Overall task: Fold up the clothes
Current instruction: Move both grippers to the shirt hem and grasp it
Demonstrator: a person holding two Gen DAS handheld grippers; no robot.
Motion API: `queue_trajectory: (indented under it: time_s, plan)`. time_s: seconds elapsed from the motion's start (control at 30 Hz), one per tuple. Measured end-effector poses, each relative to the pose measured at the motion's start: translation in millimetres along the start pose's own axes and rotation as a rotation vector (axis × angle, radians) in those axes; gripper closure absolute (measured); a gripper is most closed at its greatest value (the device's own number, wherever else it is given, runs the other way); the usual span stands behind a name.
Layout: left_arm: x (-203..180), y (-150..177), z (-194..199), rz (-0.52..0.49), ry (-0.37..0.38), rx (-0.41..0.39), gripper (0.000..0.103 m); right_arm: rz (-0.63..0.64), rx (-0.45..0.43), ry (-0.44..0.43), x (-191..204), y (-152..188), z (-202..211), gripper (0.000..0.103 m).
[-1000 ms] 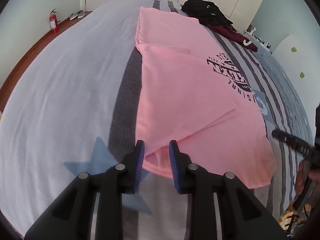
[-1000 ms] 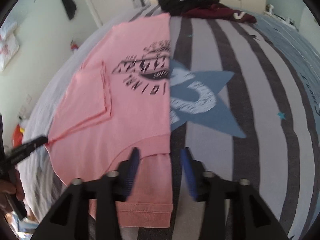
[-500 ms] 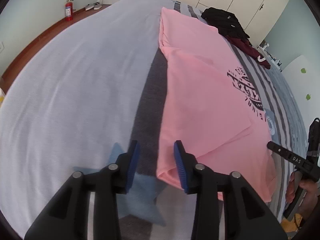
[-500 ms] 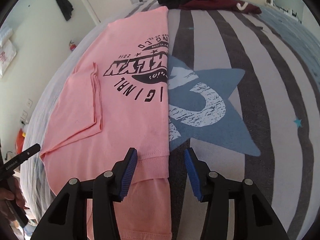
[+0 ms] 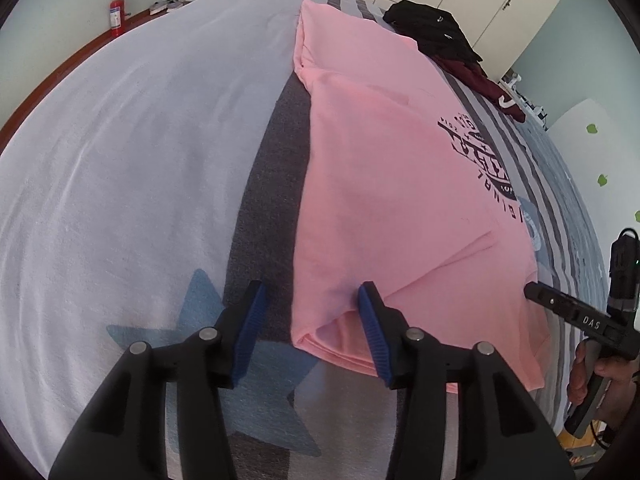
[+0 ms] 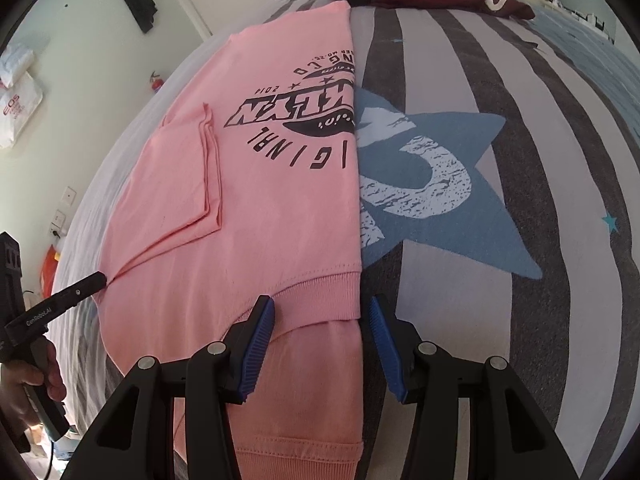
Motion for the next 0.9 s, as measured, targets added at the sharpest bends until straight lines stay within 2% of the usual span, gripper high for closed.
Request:
queue_trajectory:
  time_s: [0.33,0.53,0.6,0.67,0.8,0.9]
  plan:
    - [-13,3,-5,-0.018,0.018,0.004,0.059,-0.001,0.006,-0.009,2,-2,-3,0.055]
    - [-14,5,-6,-0.031,-0.004,0.004,0.063,0.012,0.016,-0.015,3,-5,-6,0.056]
    - [-14,4,-5,-0.037,-0.012,0.007,0.072,0.019,0.019,-0.015,5,-6,-6,0.061]
    - [-12,5,-4,-0.048,-0.022,0.013,0.079,0.049,0.028,-0.006,12,-9,-7,0.09]
    - [-13,5,-2,-0.081,-0.035,0.026,0.092,0.053,0.034,-0.008,18,-12,-8,0.095]
    - [-14,3,2,-0.092,-0.036,0.029,0.095,0.023,0.037,-0.026,14,-12,-8,0.095]
Point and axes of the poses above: each gripper's, at about its wrist camera, not at the fingertips, and z roughly against the way its jaws point, x to its left, y to its underside, the point moved 2 cm from there along -z, roughly the way its jaws point, and after that the axes turned 3 degrees about -x, right-handed, at the moved point
